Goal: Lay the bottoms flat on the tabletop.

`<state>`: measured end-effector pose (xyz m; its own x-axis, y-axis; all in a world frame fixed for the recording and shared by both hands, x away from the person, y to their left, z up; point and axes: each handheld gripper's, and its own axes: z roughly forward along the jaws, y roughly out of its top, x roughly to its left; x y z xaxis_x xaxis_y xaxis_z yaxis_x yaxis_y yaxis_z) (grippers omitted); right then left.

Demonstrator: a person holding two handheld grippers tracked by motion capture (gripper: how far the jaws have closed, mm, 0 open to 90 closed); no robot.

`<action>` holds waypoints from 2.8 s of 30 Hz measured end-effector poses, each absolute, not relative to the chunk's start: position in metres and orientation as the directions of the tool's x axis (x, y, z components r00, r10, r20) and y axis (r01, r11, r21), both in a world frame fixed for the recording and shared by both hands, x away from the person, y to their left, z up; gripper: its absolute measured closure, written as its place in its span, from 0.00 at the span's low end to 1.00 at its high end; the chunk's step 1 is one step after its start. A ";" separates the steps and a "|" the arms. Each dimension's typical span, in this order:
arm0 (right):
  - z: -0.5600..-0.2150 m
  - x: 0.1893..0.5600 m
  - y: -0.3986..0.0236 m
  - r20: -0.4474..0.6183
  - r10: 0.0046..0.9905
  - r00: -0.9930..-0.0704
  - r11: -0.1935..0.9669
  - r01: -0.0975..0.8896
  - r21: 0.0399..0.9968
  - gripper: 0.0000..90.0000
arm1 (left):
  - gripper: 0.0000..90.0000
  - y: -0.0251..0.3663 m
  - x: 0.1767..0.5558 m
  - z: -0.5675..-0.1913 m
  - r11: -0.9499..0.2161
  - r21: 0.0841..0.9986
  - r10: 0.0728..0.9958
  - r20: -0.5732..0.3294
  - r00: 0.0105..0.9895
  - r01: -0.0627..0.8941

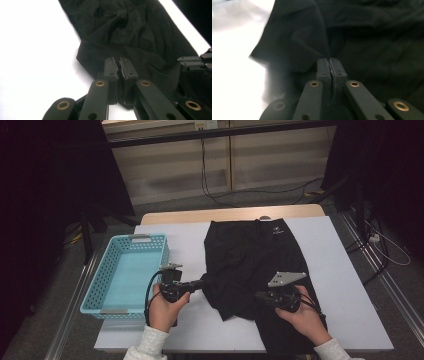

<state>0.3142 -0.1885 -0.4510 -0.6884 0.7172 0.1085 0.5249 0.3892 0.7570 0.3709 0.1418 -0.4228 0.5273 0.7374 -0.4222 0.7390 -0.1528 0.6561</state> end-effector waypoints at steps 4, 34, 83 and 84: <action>-0.456 0.315 -0.188 0.115 0.712 -0.693 0.396 0.531 0.749 0.97 | 0.87 0.134 0.367 -0.426 -0.196 0.650 0.700 -0.432 0.569 0.734; -0.460 0.315 -0.185 0.109 0.721 -0.684 0.399 0.539 0.742 0.94 | 0.67 0.078 0.326 -0.460 -0.556 0.708 0.520 -0.113 0.847 0.435; -0.443 0.300 -0.161 0.071 0.669 -0.740 0.424 0.458 0.782 0.72 | 1.00 0.138 0.363 -0.419 -0.231 0.723 0.609 -0.415 0.676 0.651; -0.442 0.299 -0.159 0.069 0.663 -0.745 0.427 0.453 0.783 0.73 | 1.00 0.139 0.363 -0.418 -0.231 0.724 0.608 -0.414 0.677 0.650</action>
